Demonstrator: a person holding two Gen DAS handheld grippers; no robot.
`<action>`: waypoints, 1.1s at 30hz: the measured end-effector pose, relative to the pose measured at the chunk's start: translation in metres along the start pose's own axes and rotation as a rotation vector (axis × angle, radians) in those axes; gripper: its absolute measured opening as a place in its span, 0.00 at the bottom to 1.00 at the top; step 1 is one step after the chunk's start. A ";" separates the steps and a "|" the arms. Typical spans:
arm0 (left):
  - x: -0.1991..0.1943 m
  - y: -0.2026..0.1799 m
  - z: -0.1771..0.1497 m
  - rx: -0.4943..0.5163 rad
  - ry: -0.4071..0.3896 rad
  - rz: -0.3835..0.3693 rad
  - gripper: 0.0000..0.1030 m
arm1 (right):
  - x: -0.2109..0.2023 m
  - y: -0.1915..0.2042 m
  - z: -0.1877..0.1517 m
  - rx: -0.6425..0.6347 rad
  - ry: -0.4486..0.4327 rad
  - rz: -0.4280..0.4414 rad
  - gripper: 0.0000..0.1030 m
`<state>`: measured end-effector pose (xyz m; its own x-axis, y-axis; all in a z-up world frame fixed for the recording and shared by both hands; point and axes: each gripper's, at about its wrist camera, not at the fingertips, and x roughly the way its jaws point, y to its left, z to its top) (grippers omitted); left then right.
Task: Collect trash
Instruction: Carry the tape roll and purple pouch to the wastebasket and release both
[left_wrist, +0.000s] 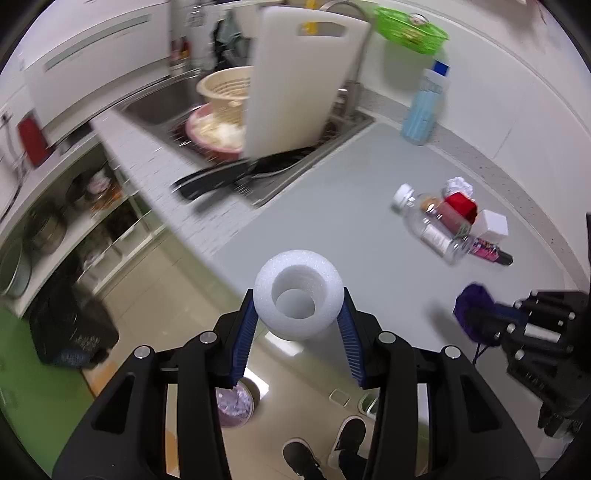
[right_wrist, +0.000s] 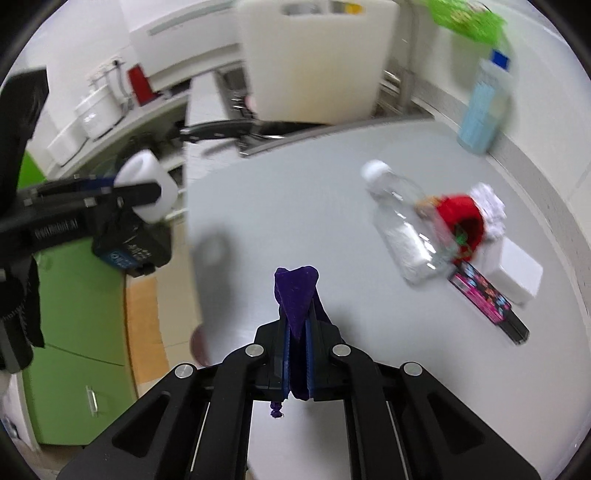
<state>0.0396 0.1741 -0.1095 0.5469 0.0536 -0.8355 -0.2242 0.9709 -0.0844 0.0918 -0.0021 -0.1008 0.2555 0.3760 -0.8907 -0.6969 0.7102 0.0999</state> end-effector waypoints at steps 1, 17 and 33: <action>-0.006 0.009 -0.009 -0.016 -0.001 0.013 0.42 | 0.000 0.011 0.002 -0.015 -0.005 0.015 0.06; 0.041 0.150 -0.174 -0.250 0.118 0.140 0.42 | 0.126 0.158 -0.027 -0.242 0.102 0.150 0.06; 0.318 0.220 -0.357 -0.350 0.294 0.124 0.42 | 0.334 0.177 -0.134 -0.288 0.226 0.152 0.06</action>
<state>-0.1235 0.3211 -0.5872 0.2585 0.0473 -0.9649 -0.5594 0.8216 -0.1096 -0.0355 0.1695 -0.4400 0.0035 0.3011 -0.9536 -0.8830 0.4485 0.1384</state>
